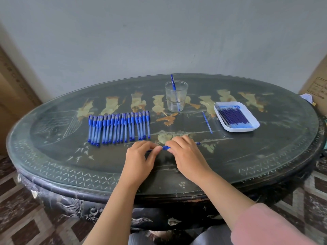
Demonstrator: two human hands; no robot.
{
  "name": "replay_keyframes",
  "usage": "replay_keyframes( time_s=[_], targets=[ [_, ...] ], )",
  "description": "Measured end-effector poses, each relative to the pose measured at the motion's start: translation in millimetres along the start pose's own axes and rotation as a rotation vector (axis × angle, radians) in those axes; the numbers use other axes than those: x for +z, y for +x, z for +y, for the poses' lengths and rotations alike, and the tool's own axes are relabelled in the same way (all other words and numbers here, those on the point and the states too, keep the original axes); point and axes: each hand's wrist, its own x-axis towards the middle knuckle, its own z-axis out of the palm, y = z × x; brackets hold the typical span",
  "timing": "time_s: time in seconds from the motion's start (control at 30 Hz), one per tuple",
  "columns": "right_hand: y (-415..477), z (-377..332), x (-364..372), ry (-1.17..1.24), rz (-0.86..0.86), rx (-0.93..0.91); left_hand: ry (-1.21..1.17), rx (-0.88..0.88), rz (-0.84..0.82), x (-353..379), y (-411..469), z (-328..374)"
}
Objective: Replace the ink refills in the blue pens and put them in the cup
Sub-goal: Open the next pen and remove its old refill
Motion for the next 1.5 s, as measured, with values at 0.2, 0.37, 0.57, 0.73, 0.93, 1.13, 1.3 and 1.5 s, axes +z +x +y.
replay_keyframes(
  time_s=[0.2, 0.37, 0.57, 0.73, 0.93, 1.13, 1.3, 1.5],
  targets=[
    [-1, 0, 1, -0.015, 0.009, 0.011, -0.012, -0.046, 0.011, -1, -1, -1],
    [0, 1, 2, -0.014, 0.014, -0.001, -0.007, -0.003, 0.039, 1, 1, -4],
    [-1, 1, 2, -0.012, 0.010, 0.016, -0.075, -0.071, -0.001, -3, -2, 3],
    [0, 1, 1, -0.014, 0.001, -0.005, -0.032, -0.043, 0.025, -1, -1, 0],
    [-1, 1, 1, -0.015, 0.024, 0.008, -0.034, -0.132, 0.052, -2, -2, 0],
    [-1, 0, 1, -0.022, 0.016, 0.043, -0.123, -0.287, 0.080, -9, -4, 11],
    [0, -1, -2, -0.022, 0.015, 0.088, -0.191, -0.358, 0.129, -14, -5, 13],
    [0, -3, -4, -0.024, 0.022, 0.127, -0.038, -0.254, 0.005, -8, -6, 8]
  ],
)
